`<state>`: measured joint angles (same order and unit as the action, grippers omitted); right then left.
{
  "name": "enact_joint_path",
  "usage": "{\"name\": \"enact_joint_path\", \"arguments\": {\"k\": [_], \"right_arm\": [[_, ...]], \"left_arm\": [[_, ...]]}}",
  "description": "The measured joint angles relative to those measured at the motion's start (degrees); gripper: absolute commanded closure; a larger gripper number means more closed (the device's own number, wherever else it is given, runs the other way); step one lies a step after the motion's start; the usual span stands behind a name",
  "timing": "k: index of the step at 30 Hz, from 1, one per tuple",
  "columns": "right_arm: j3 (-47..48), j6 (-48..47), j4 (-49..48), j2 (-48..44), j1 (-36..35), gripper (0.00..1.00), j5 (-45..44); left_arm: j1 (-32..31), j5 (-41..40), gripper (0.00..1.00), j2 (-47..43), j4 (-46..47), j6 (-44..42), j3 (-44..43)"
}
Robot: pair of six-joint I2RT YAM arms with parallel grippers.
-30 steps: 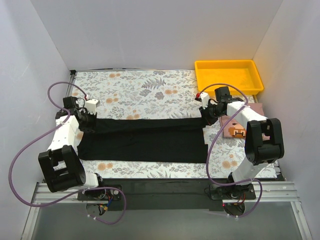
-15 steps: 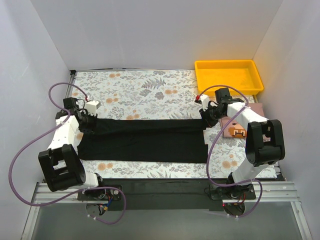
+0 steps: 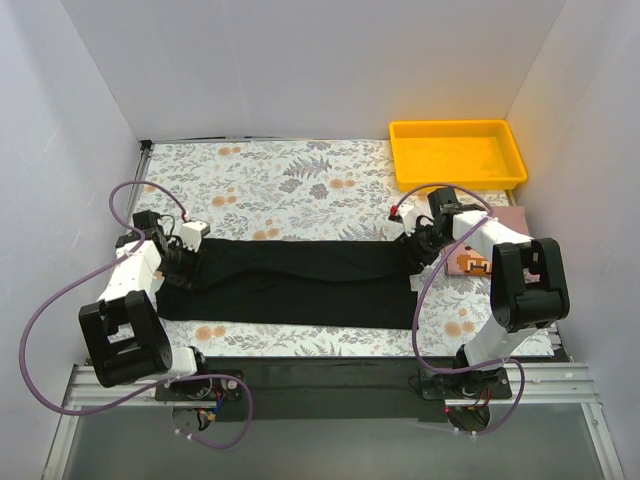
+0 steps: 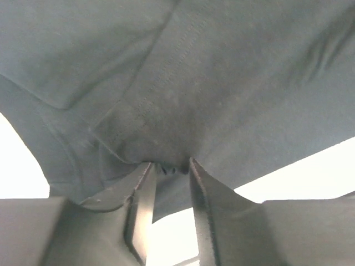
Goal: Fold and stack the t-shirts
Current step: Fold the tshirt
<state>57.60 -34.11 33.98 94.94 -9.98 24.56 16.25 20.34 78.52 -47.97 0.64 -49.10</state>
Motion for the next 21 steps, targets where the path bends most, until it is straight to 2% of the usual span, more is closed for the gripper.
{"name": "enact_joint_path", "arguments": {"k": [5,11,21], "right_arm": [[0.2,-0.8,2.2,-0.9,0.0,0.4,-0.1],[5.7,0.0,3.9,-1.6,-0.6,0.55,1.0],[9.0,1.0,4.4,2.4,-4.5,0.57,0.5]], "left_arm": [[1.2,4.2,0.64,-0.9,-6.0,-4.0,-1.6],[1.5,8.6,0.62,1.2,-7.0,-2.3,-8.8],[1.6,8.6,0.52,7.8,-5.6,2.1,-9.9]]}}
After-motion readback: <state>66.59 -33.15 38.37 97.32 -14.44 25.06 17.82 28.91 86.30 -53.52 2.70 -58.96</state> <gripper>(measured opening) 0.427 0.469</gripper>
